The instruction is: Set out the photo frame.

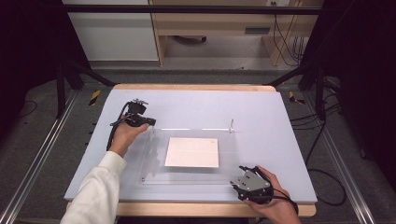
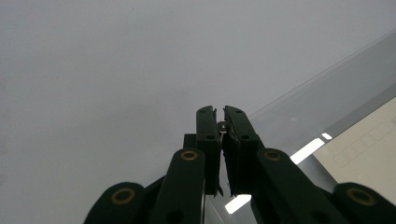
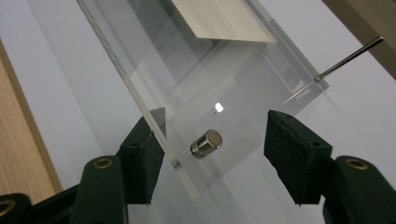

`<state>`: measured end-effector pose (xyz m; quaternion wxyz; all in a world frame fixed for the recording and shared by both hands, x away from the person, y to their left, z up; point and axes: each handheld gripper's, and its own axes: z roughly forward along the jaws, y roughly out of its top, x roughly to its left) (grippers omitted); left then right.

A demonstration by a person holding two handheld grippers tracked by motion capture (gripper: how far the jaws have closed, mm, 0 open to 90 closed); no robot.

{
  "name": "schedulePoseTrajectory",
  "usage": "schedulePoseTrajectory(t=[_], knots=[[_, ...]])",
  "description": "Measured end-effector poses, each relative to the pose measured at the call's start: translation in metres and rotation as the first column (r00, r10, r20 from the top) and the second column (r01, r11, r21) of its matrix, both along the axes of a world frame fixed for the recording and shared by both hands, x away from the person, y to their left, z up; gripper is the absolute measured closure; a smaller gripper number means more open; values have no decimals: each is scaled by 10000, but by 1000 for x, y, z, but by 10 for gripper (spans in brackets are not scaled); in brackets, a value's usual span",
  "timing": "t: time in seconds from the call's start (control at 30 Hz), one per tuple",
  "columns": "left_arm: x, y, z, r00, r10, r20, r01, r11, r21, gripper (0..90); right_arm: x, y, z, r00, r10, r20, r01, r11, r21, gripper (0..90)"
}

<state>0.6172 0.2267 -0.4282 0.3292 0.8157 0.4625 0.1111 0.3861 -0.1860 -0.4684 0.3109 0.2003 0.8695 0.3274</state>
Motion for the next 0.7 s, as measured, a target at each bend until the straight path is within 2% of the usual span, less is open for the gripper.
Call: schedulePoseTrajectory(t=[0.33,0.6,0.7], knots=[[3,2,-1,10000,-55,-42,55,9998,-186,842,-2,0,4,9997,-44,241,41,9999,130,416],[7,2,-2,10000,-29,-52,28,9997,-257,844,-4,-1,10,9985,-251,490,227,9985,503,457],[8,4,-2,9999,-77,-99,74,9995,-296,845,-4,-1,10,9982,-248,538,222,9986,484,461]])
